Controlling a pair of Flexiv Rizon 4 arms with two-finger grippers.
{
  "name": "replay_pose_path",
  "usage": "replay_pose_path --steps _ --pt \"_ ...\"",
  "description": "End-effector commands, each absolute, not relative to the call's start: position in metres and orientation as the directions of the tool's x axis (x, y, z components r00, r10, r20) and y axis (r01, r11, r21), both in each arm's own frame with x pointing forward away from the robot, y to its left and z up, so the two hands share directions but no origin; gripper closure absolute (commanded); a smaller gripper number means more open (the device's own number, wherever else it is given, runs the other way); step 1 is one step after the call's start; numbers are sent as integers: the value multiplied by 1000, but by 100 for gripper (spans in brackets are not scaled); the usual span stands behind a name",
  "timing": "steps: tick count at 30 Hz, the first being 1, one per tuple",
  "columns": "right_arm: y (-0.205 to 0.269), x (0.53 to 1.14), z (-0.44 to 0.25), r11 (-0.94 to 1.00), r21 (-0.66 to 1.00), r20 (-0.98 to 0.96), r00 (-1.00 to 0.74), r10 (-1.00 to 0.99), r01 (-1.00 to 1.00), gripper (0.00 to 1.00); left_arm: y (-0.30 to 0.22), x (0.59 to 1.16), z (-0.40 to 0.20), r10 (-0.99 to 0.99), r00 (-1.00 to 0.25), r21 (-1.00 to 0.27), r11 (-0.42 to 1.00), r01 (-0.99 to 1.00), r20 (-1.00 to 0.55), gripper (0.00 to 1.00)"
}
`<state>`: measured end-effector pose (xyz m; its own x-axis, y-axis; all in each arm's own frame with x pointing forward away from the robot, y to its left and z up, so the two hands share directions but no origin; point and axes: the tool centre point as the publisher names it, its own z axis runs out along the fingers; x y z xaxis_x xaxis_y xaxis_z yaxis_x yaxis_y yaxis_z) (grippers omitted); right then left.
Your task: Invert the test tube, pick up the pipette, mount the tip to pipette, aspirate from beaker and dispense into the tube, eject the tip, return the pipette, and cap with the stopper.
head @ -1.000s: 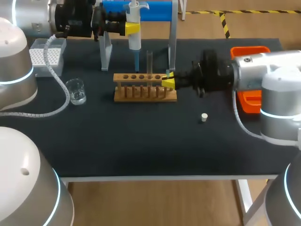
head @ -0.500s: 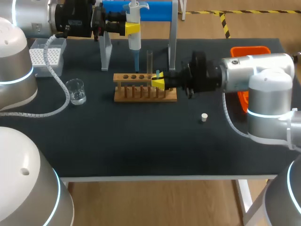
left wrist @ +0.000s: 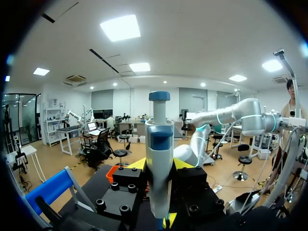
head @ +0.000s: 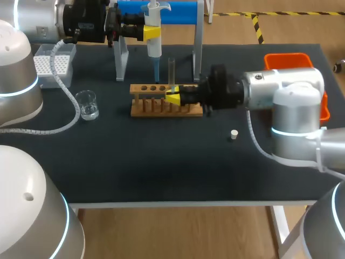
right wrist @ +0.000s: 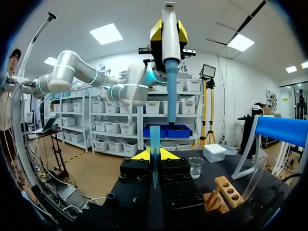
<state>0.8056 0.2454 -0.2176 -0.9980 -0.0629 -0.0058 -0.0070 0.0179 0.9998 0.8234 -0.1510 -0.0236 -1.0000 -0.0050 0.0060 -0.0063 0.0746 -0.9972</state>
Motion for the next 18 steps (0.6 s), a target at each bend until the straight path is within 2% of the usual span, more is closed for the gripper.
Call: replay_pose_path --steps 1,18 --pt "253 811 -220 27 1000 -10 -998 -67 -12 100 -151 823 -24 -6 -1000 -997 71 -5 4 100" --pt "266 817 -225 13 1000 -23 -998 -66 -24 100 -151 823 -24 -6 -1000 -997 71 -5 4 100"
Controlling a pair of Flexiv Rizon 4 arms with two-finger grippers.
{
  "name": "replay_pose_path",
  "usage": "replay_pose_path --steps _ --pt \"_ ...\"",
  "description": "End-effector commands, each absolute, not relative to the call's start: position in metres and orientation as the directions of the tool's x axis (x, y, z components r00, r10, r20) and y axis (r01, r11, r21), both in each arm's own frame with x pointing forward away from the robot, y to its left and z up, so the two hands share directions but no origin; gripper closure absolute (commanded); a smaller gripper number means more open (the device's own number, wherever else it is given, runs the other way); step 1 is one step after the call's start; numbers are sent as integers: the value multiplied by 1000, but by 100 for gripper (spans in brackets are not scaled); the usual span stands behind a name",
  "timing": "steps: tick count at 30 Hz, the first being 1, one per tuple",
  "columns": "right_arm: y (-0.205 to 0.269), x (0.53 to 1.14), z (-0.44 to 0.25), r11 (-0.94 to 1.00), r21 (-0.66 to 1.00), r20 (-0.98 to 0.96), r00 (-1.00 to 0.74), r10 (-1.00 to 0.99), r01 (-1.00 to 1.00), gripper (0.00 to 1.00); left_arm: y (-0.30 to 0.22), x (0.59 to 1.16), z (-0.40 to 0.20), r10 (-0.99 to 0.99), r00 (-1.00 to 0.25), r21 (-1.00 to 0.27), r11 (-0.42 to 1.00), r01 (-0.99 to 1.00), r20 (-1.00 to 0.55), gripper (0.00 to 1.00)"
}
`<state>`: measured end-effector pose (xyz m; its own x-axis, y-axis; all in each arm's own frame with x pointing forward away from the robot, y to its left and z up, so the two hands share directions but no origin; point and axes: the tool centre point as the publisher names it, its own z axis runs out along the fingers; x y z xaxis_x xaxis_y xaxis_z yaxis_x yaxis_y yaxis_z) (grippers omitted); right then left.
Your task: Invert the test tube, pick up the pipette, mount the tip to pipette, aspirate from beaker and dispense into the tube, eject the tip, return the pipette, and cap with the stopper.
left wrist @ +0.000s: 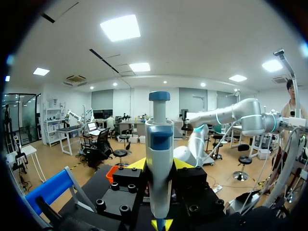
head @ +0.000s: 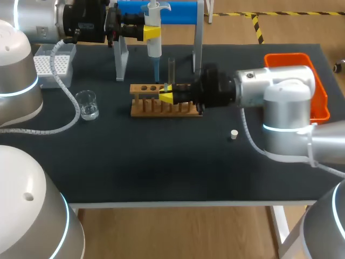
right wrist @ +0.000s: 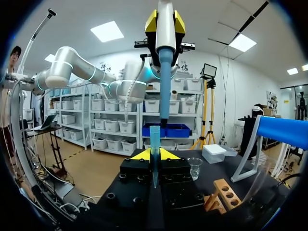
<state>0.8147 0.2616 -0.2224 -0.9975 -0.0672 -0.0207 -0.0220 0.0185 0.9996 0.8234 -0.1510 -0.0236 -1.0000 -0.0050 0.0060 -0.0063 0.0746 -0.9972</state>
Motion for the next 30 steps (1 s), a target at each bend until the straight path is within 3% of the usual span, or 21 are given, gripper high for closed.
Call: replay_pose_path --steps 1,30 --pt "266 817 -226 12 1000 -24 -998 -65 -25 100 -151 823 -24 -6 -1000 -997 71 -5 4 100" --pt "277 823 -228 12 999 -37 -997 -60 -38 100 -151 823 -24 -6 -1000 -997 71 -5 4 100"
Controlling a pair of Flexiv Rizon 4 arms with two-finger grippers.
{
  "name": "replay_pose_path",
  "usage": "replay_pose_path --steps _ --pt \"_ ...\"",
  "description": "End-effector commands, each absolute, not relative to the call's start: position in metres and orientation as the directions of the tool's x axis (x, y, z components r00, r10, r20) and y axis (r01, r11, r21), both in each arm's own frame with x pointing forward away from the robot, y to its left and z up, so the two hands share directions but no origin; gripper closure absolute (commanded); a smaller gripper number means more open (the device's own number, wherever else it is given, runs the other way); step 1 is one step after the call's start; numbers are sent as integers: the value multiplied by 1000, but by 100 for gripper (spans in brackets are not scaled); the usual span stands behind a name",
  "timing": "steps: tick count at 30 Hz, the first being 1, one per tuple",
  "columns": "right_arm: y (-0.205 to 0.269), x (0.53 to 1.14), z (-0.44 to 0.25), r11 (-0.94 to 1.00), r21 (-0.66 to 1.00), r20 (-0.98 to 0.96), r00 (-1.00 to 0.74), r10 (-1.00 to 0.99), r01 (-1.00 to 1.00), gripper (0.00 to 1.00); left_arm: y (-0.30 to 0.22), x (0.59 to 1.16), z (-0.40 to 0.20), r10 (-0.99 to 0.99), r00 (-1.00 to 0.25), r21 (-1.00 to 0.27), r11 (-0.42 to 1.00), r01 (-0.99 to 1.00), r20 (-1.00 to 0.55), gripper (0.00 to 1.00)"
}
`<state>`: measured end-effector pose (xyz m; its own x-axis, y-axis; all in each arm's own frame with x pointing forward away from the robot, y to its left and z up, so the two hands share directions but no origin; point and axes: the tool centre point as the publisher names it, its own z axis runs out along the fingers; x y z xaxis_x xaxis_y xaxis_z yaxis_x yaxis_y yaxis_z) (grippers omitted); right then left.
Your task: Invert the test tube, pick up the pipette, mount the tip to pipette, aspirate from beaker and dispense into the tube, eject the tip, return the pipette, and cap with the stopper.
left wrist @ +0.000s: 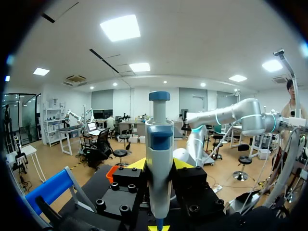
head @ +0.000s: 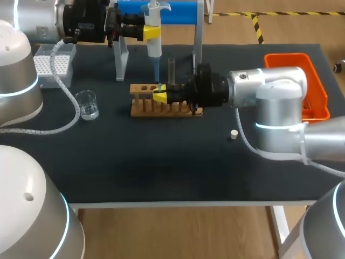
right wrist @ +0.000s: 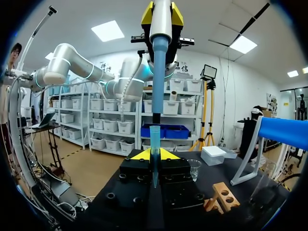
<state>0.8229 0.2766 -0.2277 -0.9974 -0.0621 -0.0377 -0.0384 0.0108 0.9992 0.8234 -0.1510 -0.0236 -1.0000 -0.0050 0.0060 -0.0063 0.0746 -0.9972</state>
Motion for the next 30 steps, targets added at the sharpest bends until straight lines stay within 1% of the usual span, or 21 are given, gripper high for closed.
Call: replay_pose_path --steps 1,15,30 --pt "277 823 -228 12 999 -36 -997 -61 -37 100 -151 823 -24 -6 -1000 -997 71 -5 4 100" --pt "278 821 -221 9 999 -40 -997 -65 -41 100 -151 823 -24 -6 -1000 -997 71 -5 4 100" --pt "279 823 -234 13 1000 -22 -998 -60 -22 100 -151 823 -24 -6 -1000 -997 71 -5 4 100"
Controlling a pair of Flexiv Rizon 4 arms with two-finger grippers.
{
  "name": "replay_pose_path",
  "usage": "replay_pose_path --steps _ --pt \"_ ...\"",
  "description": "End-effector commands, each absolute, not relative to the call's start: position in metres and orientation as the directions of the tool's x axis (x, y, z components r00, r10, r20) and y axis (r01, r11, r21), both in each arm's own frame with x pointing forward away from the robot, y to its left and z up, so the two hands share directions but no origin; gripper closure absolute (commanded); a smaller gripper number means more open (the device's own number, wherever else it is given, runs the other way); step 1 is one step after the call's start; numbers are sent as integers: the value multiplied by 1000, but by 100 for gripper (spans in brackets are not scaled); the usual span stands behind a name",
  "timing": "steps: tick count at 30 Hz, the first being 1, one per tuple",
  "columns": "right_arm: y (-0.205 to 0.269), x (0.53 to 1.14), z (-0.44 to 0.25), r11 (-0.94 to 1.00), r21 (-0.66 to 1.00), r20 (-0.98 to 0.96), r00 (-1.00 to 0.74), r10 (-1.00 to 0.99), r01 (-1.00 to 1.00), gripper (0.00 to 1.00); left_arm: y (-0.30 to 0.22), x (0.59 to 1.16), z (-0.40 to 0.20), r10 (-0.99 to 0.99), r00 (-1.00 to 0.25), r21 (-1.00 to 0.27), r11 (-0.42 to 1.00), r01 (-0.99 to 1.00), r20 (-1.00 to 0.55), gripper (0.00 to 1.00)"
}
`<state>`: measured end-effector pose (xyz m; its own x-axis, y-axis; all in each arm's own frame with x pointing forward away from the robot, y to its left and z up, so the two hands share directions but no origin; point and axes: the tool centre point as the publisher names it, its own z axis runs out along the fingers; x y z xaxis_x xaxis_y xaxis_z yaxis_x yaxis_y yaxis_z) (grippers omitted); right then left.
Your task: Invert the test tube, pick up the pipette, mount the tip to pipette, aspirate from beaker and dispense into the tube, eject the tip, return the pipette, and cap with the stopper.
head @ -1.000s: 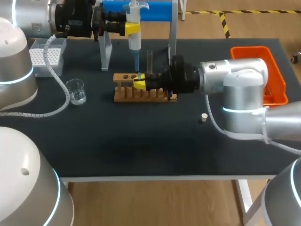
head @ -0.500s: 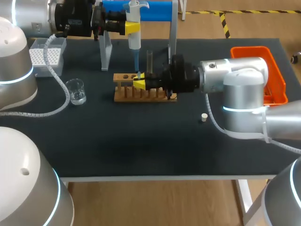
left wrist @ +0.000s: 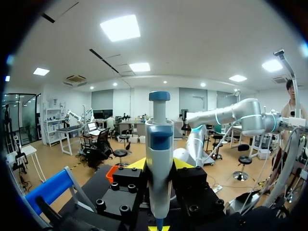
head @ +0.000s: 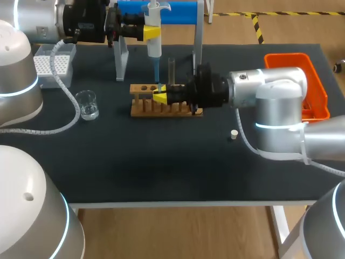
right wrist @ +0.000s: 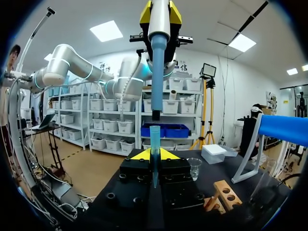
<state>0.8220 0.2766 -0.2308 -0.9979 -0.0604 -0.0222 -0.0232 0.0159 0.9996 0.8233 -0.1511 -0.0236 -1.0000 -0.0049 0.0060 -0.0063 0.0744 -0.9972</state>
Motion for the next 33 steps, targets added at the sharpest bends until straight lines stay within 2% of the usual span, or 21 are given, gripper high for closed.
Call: replay_pose_path --steps 1,33 --pt "279 824 -234 13 1000 -21 -998 -60 -22 100 -151 823 -24 -6 -1000 -997 71 -5 4 100" --pt "280 821 -220 0 999 -39 -998 -57 -39 100 -151 823 -24 -6 -1000 -997 71 -5 4 100"
